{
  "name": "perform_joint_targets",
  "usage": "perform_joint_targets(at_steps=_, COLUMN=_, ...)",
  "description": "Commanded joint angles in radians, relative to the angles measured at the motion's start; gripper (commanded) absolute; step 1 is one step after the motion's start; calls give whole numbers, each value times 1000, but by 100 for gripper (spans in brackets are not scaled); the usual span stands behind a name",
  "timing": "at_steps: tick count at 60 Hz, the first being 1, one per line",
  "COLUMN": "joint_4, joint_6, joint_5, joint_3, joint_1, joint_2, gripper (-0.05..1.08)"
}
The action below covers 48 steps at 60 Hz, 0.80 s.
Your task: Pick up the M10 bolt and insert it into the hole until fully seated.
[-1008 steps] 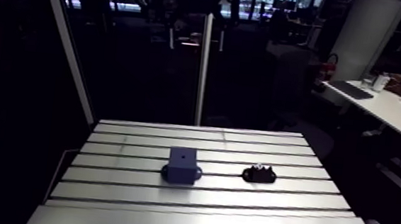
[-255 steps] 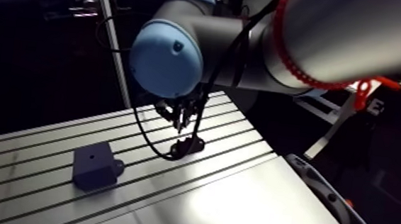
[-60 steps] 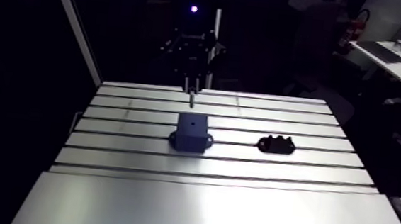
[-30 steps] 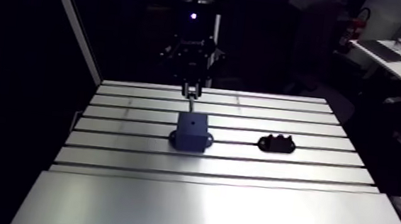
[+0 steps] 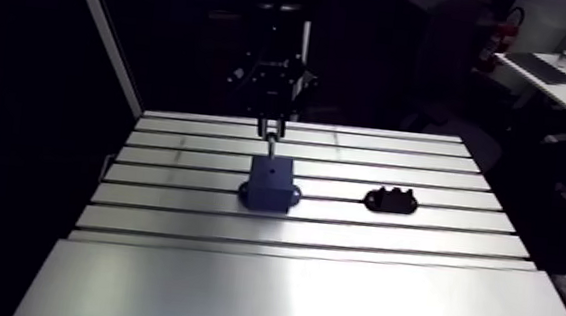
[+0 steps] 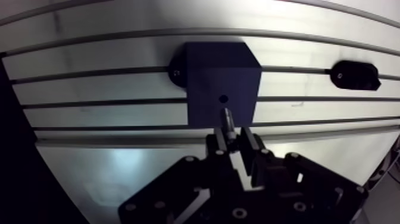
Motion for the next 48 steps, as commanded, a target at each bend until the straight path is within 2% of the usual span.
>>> perform_joint_targets(at_steps=1, joint_4=-3, joint_6=-1, joint_5=1, joint_3=4, joint_1=-5, joint_2=1, gripper=108)
perform_joint_targets(at_steps=48, joint_4=-3, joint_6=-10, joint_5=4, joint_3=21, joint_1=-9, joint_2=1, gripper=108)
